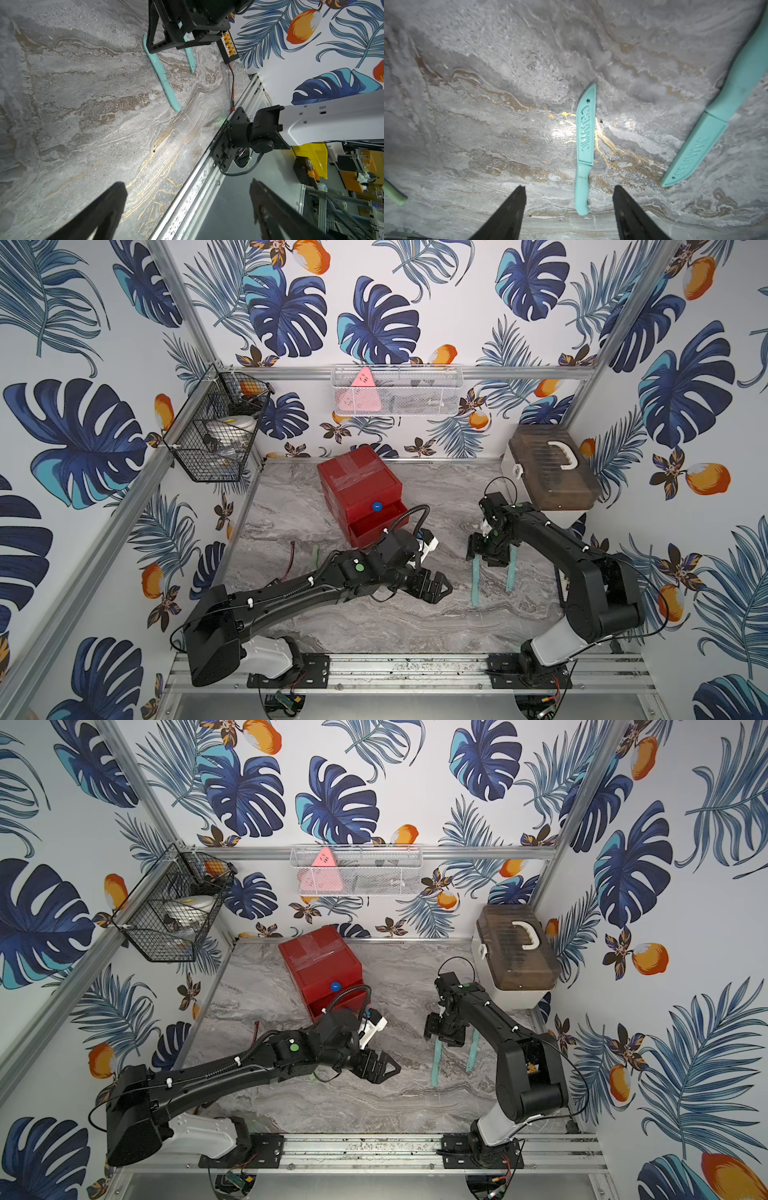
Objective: Place the fruit knives into the drawer by color
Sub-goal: Pick up the fruit knife from the center of the board.
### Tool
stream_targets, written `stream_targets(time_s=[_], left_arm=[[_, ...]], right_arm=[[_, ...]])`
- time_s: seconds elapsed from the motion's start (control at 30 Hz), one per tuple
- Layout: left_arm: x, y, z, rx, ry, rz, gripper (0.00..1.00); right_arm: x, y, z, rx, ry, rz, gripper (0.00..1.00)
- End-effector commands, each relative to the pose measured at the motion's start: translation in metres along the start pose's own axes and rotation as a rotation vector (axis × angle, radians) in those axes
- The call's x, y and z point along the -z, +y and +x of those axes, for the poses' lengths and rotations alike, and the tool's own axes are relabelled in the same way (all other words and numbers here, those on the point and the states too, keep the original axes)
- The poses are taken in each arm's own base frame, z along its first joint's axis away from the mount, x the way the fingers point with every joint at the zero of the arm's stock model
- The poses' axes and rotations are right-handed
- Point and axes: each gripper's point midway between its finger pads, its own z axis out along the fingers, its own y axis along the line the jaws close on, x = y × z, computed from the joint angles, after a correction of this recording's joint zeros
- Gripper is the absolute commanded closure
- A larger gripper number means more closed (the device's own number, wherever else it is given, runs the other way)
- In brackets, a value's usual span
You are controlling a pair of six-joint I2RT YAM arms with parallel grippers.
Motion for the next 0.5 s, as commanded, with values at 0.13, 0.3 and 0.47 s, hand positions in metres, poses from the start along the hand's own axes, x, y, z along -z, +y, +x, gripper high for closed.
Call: stream_targets(time_s=[0.13, 0.3, 0.47], left_arm=[[0.000, -0.009, -0.012, 0.013, -0.071, 0.026, 0.01], [-0.001, -0.005, -0.006, 0.029, -0.065, 0.024, 0.01], [0.001, 0.000, 0.001, 0.052, -0.071, 0.024, 0.01]], right_arm=[[-0.013, -0.012, 0.036, -0.049, 0.075, 0.028, 0.36], [-0.020, -0.011, 0.046, -0.054, 0.075, 0.027, 0.39], [-0.028, -0.009, 0.047, -0.049, 0.081, 0.048, 0.41]])
